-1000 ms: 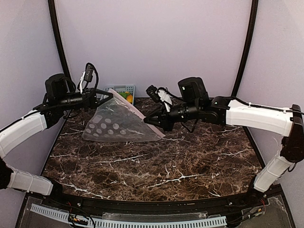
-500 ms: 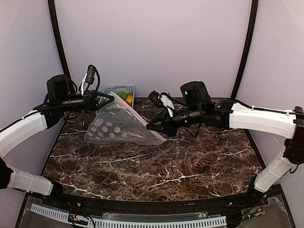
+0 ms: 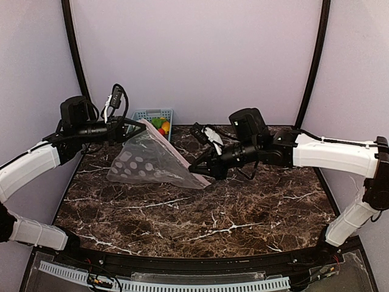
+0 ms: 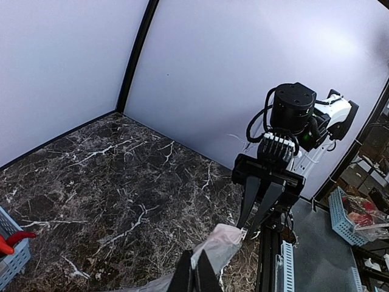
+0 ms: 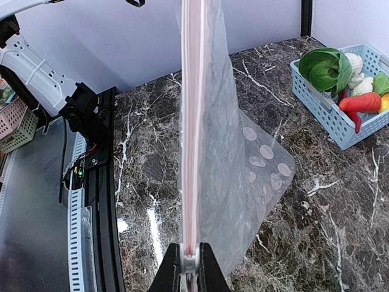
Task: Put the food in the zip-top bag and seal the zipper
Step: Zip the zipper on the zipper food storage bag.
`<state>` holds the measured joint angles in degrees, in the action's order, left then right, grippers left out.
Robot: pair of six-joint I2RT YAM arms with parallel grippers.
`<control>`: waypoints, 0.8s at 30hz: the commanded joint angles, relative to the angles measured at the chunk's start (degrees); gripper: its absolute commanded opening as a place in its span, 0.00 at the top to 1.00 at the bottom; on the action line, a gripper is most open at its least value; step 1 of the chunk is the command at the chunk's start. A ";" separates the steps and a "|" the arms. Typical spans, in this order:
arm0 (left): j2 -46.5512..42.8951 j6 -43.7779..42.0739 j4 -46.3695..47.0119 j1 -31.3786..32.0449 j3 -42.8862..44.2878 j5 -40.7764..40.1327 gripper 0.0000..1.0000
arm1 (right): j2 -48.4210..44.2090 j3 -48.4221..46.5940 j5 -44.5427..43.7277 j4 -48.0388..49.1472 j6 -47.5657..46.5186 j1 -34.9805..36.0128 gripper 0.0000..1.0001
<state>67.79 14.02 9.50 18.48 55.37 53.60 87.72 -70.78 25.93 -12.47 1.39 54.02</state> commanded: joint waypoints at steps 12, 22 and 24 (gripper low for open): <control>-3.77 -1.49 2.15 -2.28 2.09 -4.92 0.99 | -1.15 4.64 0.44 -9.61 2.13 0.85 0.98; -3.89 -1.61 2.02 -2.55 2.05 -5.24 0.99 | -1.67 5.59 0.53 -10.19 2.56 0.89 0.98; -3.89 -1.59 1.93 -2.65 2.18 -5.34 0.99 | -1.88 5.82 0.52 -10.25 2.72 0.90 0.98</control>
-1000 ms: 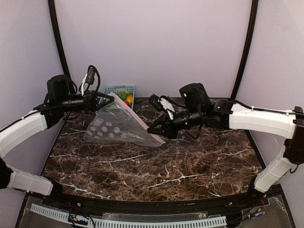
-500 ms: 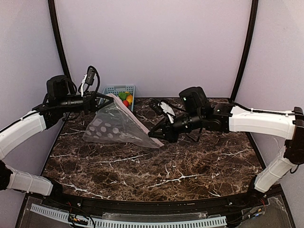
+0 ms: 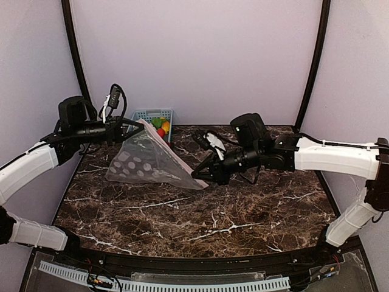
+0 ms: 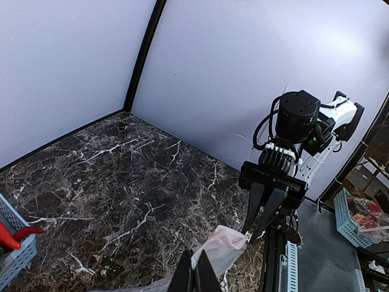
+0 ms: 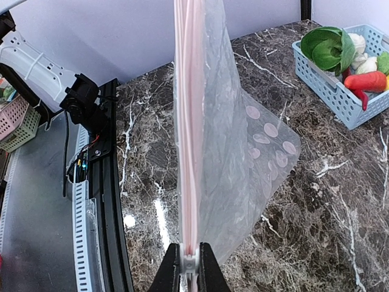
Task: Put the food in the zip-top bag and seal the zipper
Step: Zip the zipper on the zipper food storage bag.
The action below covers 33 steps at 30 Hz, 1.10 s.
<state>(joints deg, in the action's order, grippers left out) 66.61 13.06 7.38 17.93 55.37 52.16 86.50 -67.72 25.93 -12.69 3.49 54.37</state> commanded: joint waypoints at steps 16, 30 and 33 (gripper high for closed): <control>-2.97 -0.91 3.79 -2.46 2.16 -4.35 0.99 | -1.69 4.57 0.61 -10.34 1.67 0.71 0.98; -2.83 -0.93 3.70 -2.71 2.18 -4.44 0.99 | -2.26 5.55 0.83 -10.60 2.15 1.00 0.98; -2.80 -0.87 3.70 -2.78 2.16 -4.44 0.99 | -2.35 5.87 0.81 -10.60 2.25 0.96 0.98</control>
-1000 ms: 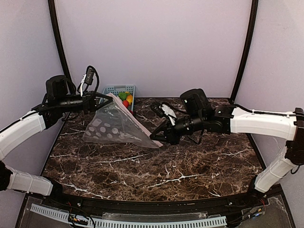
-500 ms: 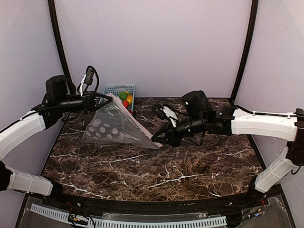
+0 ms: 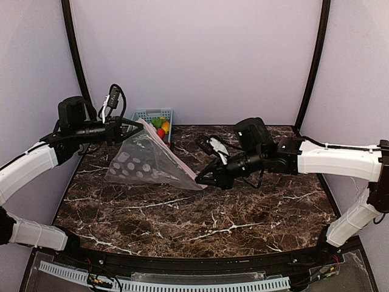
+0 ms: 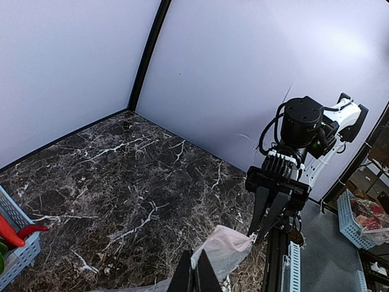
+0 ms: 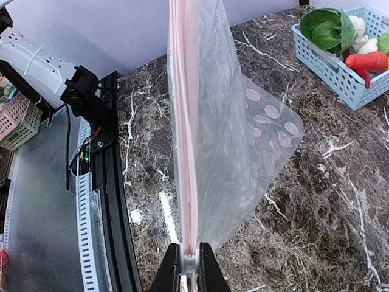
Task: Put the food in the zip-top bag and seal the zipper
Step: Zip the zipper on the zipper food storage bag.
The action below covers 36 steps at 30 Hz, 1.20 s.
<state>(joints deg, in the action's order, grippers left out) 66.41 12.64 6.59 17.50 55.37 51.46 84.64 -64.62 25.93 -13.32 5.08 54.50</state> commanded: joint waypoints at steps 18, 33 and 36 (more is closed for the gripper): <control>-2.64 -0.03 4.72 -2.69 2.12 -3.58 0.99 | -0.91 3.69 0.89 -9.95 1.33 1.05 0.98; -0.92 1.78 8.38 -1.52 1.32 0.70 0.99 | -2.50 2.19 1.70 -8.30 2.19 1.13 0.69; 0.20 1.64 8.00 0.26 1.58 1.49 0.99 | -3.59 1.49 1.53 -7.99 2.20 1.13 0.55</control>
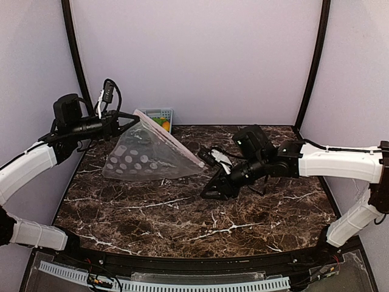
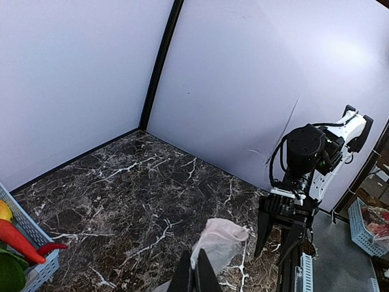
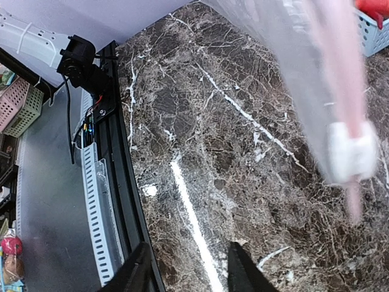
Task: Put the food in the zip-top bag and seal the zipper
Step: Zip the zipper on the zipper food storage bag, then pass from the left arm to the right
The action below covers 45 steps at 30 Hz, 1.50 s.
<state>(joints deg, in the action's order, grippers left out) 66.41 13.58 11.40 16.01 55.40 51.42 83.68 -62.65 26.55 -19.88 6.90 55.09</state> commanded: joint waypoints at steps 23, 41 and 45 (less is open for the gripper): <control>6.44 -5.86 -5.18 14.88 4.15 3.46 0.99 | -6.86 -7.11 -13.48 2.03 0.57 2.75 0.40; 7.06 -6.15 -5.90 15.53 4.63 4.00 0.99 | 0.87 -9.62 -13.66 4.10 -2.97 0.83 0.69; 7.34 -6.27 -6.03 15.56 4.60 3.95 0.99 | 2.16 -10.37 -13.10 4.40 -3.75 0.65 0.75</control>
<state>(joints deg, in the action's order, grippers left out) 73.54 8.10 6.39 31.20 58.19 54.30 84.51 -70.78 12.25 -17.87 4.34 56.18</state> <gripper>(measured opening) 0.009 0.265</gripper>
